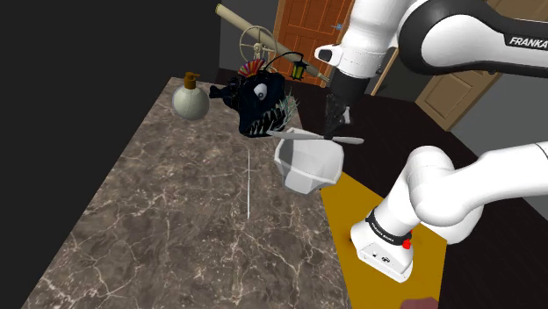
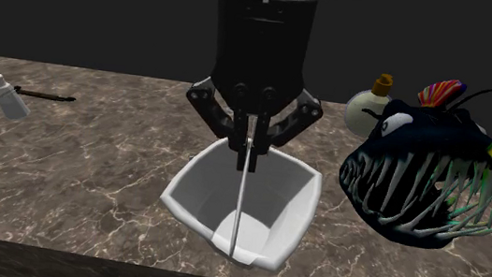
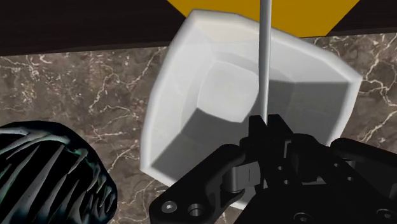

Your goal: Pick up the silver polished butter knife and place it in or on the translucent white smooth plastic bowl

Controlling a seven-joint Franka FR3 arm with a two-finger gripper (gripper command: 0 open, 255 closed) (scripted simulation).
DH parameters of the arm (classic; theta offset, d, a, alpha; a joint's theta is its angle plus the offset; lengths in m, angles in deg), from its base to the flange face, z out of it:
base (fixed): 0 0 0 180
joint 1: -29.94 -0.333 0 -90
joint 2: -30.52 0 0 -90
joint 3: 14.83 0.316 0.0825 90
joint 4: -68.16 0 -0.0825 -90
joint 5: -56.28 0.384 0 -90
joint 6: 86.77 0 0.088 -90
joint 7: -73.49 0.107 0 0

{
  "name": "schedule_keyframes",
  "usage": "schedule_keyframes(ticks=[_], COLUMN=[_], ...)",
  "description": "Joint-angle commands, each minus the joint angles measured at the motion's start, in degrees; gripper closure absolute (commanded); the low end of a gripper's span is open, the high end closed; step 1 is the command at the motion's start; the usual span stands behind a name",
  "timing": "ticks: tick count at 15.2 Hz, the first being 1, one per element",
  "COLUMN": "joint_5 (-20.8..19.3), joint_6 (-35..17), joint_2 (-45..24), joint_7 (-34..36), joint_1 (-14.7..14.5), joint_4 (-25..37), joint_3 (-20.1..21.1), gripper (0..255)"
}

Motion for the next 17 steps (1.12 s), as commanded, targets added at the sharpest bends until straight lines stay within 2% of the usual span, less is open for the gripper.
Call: schedule_keyframes(ticks=[1, 6, 13, 14, 17], joint_5=[0.1, 0.3, 0.3, 0.3, 0.3], joint_6=[-1.6, -5.1, -5.1, -5.1, -5.1], joint_2=[0.2, 0.3, 0.3, 0.3, 0.3], joint_7=[0.0, 0.0, 0.0, 0.0, 0.0], joint_1=[-0.1, -0.2, -0.2, -0.2, -0.2], joint_4=[-1.7, -5.4, -5.4, -5.4, -5.4], joint_3=[0.1, 0.3, 0.3, 0.3, 0.3], gripper=[255, 255, 255, 0, 0])
